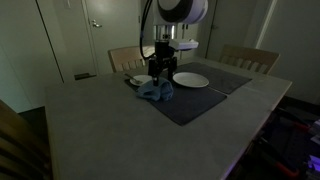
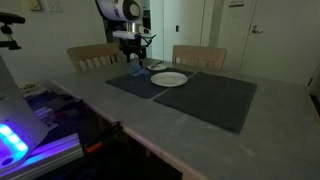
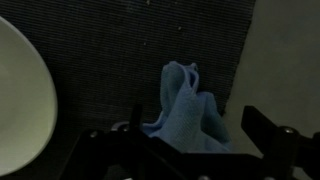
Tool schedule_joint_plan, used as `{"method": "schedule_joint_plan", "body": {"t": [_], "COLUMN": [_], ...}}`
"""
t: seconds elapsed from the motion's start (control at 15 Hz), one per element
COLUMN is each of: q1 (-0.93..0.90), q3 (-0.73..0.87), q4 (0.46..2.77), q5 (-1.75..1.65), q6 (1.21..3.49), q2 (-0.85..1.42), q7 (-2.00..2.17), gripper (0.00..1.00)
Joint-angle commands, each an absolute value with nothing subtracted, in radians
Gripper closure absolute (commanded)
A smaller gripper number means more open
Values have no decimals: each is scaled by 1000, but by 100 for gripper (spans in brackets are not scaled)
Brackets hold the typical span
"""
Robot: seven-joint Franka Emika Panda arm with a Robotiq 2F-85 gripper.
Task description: Wipe the white plate with the light blue towel
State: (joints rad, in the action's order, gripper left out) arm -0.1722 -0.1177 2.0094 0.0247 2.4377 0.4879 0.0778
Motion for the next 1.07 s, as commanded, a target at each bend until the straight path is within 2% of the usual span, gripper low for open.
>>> {"method": "schedule_joint_plan", "body": {"t": [0.0, 0.6, 0.67, 1.0], "q1": [-183, -210, -211, -210], "q3": [-117, -103, -103, -104], "q4": [1980, 1998, 2000, 2005], "q5": [37, 31, 32, 33], "q6": [2479, 2561, 2564, 2574], "q2": [533, 567, 568, 569], "q7": [112, 201, 203, 205], "gripper": [0, 0, 21, 55]}}
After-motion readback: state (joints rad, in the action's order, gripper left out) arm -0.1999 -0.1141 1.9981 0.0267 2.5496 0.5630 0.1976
